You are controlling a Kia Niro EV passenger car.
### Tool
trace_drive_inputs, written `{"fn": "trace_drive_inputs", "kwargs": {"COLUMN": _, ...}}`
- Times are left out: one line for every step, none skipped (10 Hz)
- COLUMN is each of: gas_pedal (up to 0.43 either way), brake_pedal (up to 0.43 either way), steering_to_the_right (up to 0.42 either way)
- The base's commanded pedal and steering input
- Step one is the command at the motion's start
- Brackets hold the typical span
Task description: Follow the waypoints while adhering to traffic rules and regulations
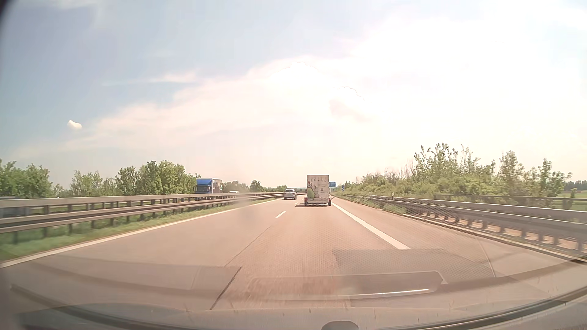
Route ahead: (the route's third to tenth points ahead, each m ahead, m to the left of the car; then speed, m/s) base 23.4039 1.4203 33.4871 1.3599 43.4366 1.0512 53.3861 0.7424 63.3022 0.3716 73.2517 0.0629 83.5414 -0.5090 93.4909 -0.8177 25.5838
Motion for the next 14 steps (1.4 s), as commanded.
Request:
{"fn": "trace_drive_inputs", "kwargs": {"gas_pedal": 0.130, "brake_pedal": 0.000, "steering_to_the_right": 0.000}}
{"fn": "trace_drive_inputs", "kwargs": {"gas_pedal": 0.130, "brake_pedal": 0.000, "steering_to_the_right": 0.001}}
{"fn": "trace_drive_inputs", "kwargs": {"gas_pedal": 0.130, "brake_pedal": 0.000, "steering_to_the_right": 0.001}}
{"fn": "trace_drive_inputs", "kwargs": {"gas_pedal": 0.130, "brake_pedal": 0.000, "steering_to_the_right": 0.001}}
{"fn": "trace_drive_inputs", "kwargs": {"gas_pedal": 0.130, "brake_pedal": 0.000, "steering_to_the_right": 0.000}}
{"fn": "trace_drive_inputs", "kwargs": {"gas_pedal": 0.118, "brake_pedal": 0.000, "steering_to_the_right": 0.000}}
{"fn": "trace_drive_inputs", "kwargs": {"gas_pedal": 0.118, "brake_pedal": 0.000, "steering_to_the_right": 0.000}}
{"fn": "trace_drive_inputs", "kwargs": {"gas_pedal": 0.118, "brake_pedal": 0.000, "steering_to_the_right": 0.000}}
{"fn": "trace_drive_inputs", "kwargs": {"gas_pedal": 0.118, "brake_pedal": 0.000, "steering_to_the_right": 0.000}}
{"fn": "trace_drive_inputs", "kwargs": {"gas_pedal": 0.087, "brake_pedal": 0.000, "steering_to_the_right": 0.000}}
{"fn": "trace_drive_inputs", "kwargs": {"gas_pedal": 0.067, "brake_pedal": 0.000, "steering_to_the_right": -0.001}}
{"fn": "trace_drive_inputs", "kwargs": {"gas_pedal": 0.047, "brake_pedal": 0.000, "steering_to_the_right": -0.001}}
{"fn": "trace_drive_inputs", "kwargs": {"gas_pedal": 0.039, "brake_pedal": 0.000, "steering_to_the_right": -0.001}}
{"fn": "trace_drive_inputs", "kwargs": {"gas_pedal": 0.039, "brake_pedal": 0.000, "steering_to_the_right": -0.001}}
